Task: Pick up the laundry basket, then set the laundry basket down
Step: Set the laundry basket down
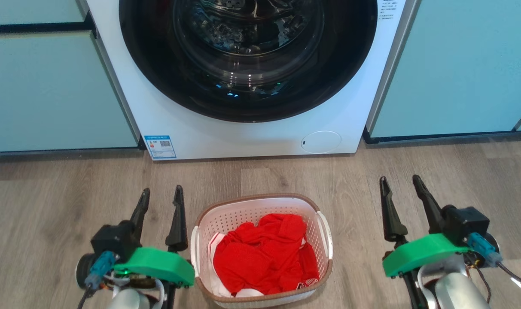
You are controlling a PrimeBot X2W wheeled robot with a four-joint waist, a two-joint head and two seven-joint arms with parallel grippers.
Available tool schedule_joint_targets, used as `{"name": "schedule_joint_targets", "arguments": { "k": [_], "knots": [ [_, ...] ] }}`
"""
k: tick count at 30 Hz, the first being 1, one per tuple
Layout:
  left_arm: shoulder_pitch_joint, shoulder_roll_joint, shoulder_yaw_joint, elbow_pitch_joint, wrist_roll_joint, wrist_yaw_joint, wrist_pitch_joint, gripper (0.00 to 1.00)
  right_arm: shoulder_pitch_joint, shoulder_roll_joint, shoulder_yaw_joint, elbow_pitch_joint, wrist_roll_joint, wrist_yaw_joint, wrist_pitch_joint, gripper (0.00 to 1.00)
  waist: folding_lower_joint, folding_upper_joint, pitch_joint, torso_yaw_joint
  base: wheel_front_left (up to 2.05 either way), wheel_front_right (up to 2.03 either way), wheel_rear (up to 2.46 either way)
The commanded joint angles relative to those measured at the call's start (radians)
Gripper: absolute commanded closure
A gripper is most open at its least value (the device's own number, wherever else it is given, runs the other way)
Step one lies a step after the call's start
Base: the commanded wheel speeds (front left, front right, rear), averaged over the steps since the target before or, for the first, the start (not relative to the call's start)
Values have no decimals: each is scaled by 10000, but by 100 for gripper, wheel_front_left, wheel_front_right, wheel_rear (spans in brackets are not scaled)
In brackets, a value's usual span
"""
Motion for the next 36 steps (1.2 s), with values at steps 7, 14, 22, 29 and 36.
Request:
{"name": "schedule_joint_targets", "arguments": {
  "k": [7, 14, 22, 29, 36],
  "knots": [
    [-369, -15, 560, -435, 212, -98, -95, 0, -352, 23, 360, -299, -251, 16, -122, 0, 1, -1, -45, -93, 0, 0, 0],
    [-321, -16, 469, -296, 233, -170, -95, 0, -338, 23, 420, -182, -274, 16, -122, 0, 1, -1, -3, -79, 0, 0, 0],
    [-318, -16, 422, -30, 190, -257, -95, 0, -311, 23, 486, -99, -177, 16, -122, 0, 1, -1, 22, -15, 0, 0, 0],
    [-319, -16, 464, -8, 206, -275, -95, 0, -324, 24, 491, -35, -127, 16, -122, 0, 1, -1, 19, 12, 0, 0, 0],
    [-298, -16, 465, -60, 189, -271, -95, 0, -325, 24, 521, -8, -95, 16, -122, 0, 1, -1, 23, 23, 0, 0, 0]
  ]
}}
